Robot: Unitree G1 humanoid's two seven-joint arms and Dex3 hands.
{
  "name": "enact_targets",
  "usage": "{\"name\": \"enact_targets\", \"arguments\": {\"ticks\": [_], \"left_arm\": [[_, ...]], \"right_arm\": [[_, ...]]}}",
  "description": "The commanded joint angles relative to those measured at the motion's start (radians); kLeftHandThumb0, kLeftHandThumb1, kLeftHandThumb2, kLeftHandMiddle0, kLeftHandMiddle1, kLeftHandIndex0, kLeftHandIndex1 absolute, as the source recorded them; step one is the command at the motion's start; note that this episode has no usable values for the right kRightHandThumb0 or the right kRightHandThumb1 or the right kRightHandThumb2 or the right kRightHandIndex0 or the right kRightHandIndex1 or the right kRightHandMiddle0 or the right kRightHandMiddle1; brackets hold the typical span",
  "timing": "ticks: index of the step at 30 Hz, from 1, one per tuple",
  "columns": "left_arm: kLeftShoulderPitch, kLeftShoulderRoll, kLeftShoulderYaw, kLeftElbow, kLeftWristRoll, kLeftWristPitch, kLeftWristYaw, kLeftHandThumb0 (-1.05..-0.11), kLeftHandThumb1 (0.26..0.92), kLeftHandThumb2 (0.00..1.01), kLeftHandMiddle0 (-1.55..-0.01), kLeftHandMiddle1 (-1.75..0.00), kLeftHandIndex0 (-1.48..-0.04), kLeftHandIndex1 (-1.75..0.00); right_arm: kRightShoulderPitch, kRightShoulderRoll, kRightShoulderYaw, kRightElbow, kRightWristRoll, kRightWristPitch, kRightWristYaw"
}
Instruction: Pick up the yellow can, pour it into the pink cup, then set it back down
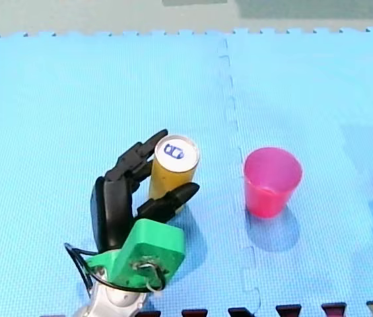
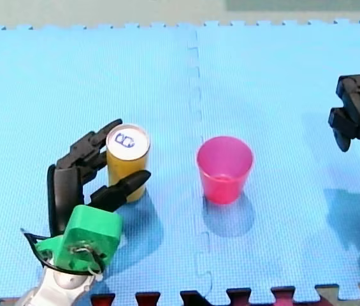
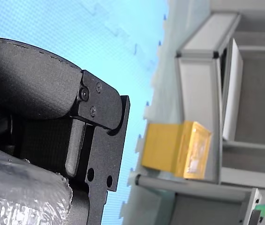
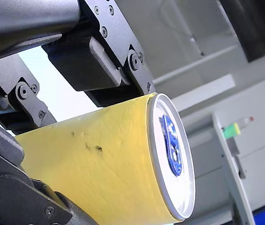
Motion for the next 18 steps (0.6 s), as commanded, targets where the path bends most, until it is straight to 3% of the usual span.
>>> {"name": "enact_targets", "arguments": {"ticks": [1, 9, 18], "left_arm": [[0.003, -0.002, 0.007, 0.040, -0.023, -0.004, -0.030, -0.343, 0.818, 0.00, -1.28, 0.00, -1.19, 0.00], [-0.013, -0.018, 0.036, 0.082, -0.102, -0.023, -0.099, -0.342, 0.822, 0.00, -1.29, 0.00, -1.17, 0.00], [-0.005, -0.057, 0.093, 0.095, -0.214, -0.033, -0.197, -0.329, 0.823, 0.00, -1.30, -0.01, -1.17, 0.00]], "right_arm": [[0.001, -0.008, -0.002, -0.001, 0.003, 0.000, 0.002], [-0.001, -0.011, -0.004, -0.002, 0.006, 0.003, 0.007], [0.000, -0.018, 0.004, -0.003, -0.002, 0.003, 0.004]]}}
